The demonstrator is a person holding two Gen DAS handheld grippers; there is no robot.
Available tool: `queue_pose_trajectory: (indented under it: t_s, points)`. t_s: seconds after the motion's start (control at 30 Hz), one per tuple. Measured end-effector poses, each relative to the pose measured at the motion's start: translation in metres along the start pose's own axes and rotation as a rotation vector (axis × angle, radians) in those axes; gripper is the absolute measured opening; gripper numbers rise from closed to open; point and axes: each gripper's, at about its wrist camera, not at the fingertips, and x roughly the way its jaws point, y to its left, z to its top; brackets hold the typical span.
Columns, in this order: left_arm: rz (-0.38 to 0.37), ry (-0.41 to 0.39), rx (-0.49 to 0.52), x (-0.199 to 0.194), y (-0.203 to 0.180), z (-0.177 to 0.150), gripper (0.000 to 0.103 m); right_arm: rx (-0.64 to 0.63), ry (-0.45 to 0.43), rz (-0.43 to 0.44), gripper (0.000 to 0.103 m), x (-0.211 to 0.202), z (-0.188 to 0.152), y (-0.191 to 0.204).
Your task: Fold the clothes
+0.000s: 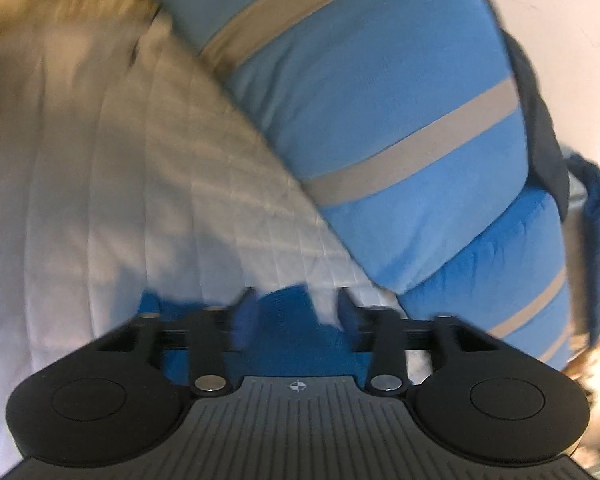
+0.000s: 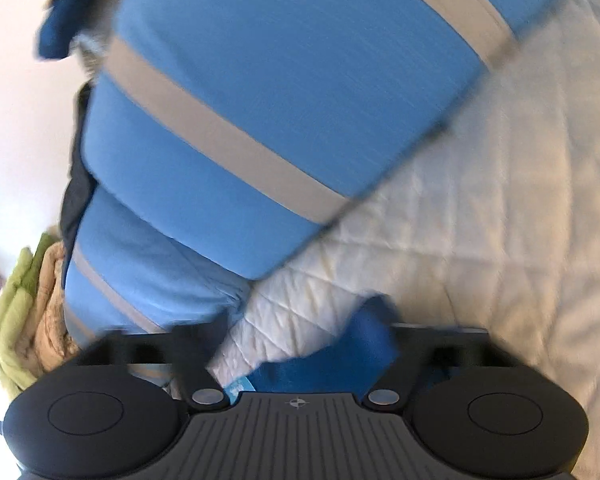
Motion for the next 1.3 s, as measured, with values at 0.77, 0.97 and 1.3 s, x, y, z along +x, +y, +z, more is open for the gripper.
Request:
queue_pose_trajectory:
  t_s: [0.77,0.97,1.3]
  points:
    - [0.181,-0.14,0.657,-0.137,-0.072,-0.135,0.073,-0.678,-0.133,-0.491,0.103,-0.131,-0.086,0.081]
    - [0.171,-0.098,0.671,-0.156,-0.073,-0.164,0.073,-0.816,-0.132,-0.565,0.103,-0.157,-0.11,0.088]
    - [0.155,-0.033,0.714,-0.172,-0.069,-0.209,0.073,-0.849,-0.078,-0.551,0.103,-0.181,-0.135,0.073]
